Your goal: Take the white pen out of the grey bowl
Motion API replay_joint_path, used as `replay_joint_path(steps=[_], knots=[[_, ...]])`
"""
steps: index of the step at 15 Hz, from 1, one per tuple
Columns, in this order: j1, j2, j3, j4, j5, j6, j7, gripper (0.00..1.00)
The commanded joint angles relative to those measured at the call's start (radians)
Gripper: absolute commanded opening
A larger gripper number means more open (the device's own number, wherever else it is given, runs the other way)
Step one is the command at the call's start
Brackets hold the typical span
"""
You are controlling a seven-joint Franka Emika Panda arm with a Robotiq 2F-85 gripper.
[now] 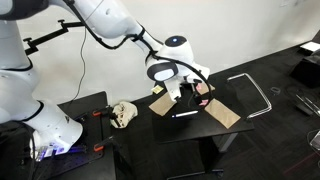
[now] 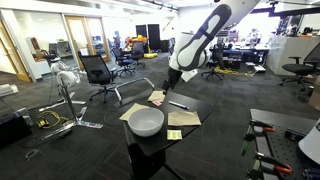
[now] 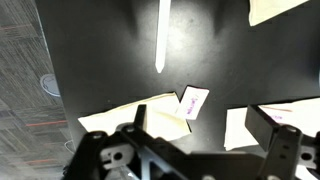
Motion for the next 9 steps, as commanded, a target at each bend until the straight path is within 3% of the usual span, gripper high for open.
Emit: replay_joint_path(steps=[1,5,9], knots=[[0.057,-0.162,-0.046,-0.135,-0.053,0.022,0.069,1.0],[0.12,-0.288,-0.107,-0.223,-0.146,0.018,0.16,1.0],[0.178,-0.401,-0.165,-0.292,-0.326,0.003,0.318,1.0]])
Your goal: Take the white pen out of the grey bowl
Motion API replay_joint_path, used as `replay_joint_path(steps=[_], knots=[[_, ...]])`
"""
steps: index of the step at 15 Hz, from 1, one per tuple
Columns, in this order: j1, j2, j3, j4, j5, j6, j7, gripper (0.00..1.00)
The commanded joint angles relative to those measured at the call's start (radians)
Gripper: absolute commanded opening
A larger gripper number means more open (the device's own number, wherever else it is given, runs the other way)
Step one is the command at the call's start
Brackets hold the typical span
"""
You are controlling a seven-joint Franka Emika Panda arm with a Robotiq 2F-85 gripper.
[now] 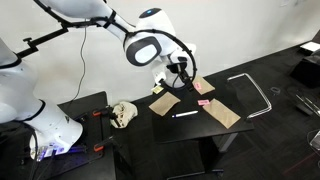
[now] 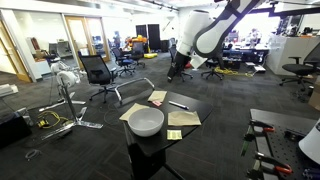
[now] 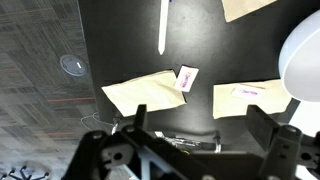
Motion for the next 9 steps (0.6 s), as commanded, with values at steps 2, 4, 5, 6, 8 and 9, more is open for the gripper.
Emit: replay_joint_path(steps=[2,4,5,6,8,9], knots=[[0.052,-0.147,-0.035,-0.107,-0.174,-0.009,0.165,1.0],[0.034,-0.097,-0.021,-0.067,-0.144,-0.001,0.13,1.0],[0.038,-0.111,-0.021,-0.078,-0.149,-0.001,0.137,1.0],[0.041,-0.119,-0.021,-0.085,-0.149,-0.001,0.138,1.0],[0.042,-0.122,-0.022,-0.089,-0.149,-0.001,0.138,1.0],[0.042,-0.122,-0.022,-0.089,-0.149,-0.001,0.138,1.0]])
